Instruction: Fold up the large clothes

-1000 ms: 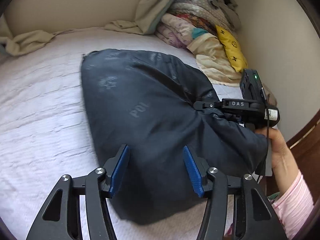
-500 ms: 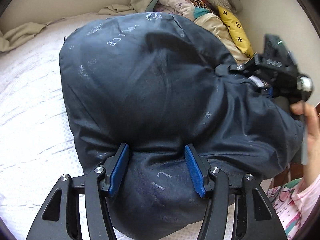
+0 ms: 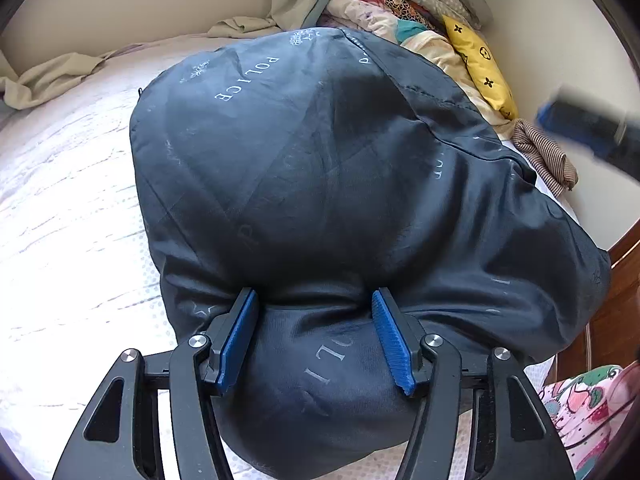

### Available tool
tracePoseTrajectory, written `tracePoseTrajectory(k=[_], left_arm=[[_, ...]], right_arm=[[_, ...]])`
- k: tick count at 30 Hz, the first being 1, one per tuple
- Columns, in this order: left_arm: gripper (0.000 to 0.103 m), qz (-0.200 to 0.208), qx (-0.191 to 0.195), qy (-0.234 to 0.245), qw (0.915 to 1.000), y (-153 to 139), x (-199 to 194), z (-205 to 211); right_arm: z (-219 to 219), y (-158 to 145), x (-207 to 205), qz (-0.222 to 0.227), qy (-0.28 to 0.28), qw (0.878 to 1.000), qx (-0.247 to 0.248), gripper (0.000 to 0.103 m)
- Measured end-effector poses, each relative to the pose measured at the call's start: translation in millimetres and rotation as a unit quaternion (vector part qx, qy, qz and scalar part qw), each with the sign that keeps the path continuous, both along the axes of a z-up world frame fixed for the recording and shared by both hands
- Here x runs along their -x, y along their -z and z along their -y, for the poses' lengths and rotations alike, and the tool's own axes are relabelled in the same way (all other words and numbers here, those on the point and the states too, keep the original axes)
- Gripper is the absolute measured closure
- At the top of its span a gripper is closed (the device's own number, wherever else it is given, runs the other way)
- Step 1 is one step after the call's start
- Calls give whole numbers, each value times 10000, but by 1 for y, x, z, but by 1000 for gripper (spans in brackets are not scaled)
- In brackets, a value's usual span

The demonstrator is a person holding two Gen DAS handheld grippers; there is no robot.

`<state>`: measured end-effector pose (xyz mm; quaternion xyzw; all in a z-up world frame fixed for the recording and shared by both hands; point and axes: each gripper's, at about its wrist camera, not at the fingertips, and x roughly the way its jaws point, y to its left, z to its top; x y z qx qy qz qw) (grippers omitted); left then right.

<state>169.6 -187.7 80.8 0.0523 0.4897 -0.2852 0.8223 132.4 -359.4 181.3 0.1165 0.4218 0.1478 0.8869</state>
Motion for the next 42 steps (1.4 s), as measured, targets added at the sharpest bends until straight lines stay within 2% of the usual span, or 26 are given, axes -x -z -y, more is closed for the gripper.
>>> tracePoseTrajectory(k=[3, 5, 6, 11, 16, 23, 27, 31, 33, 35, 38, 42], left_arm=[[35, -14, -2, -56, 10000, -2, -1, -6], [29, -9, -8, -94, 10000, -2, -2, -9], [28, -8, -7, -106, 9999, -1, -2, -10], [25, 135, -152, -52, 9998, 0, 4, -4], [22, 342, -356, 83, 9987, 1, 13, 4], [19, 615, -515, 140, 9967, 3, 21, 12], [19, 845, -505, 151, 9950, -10, 33, 18], [19, 1308, -582, 598, 9879, -17, 61, 35], [19, 1474, -817, 839, 9821, -10, 72, 47], [16, 1491, -1244, 872, 9771, 1, 77, 54], [16, 1562, -1348, 901, 9743, 12, 77, 53], [15, 1502, -1302, 834, 9765, 12, 73, 53]], right_arm=[[-11, 26, -6, -425, -25, 9973, 605, 90], [-12, 39, -6, -558, 55, 9948, 846, 91], [-10, 46, -7, -640, 97, 9934, 947, 94], [-9, 89, -15, -1138, 225, 9858, 1215, 94], [-20, 124, -17, -1250, 315, 9799, 1521, 92], [-15, 150, -31, -1210, 415, 9813, 1438, 92], [-11, 151, -31, -1177, 489, 9821, 1383, 92], [-7, 143, -24, -1223, 602, 9836, 1183, 91], [0, 140, -22, -1297, 662, 9849, 941, 90], [12, 135, -22, -1446, 684, 9856, 553, 90], [36, 122, -24, -1622, 676, 9844, 0, 88], [47, 75, -15, -1065, 594, 9924, -171, 85]])
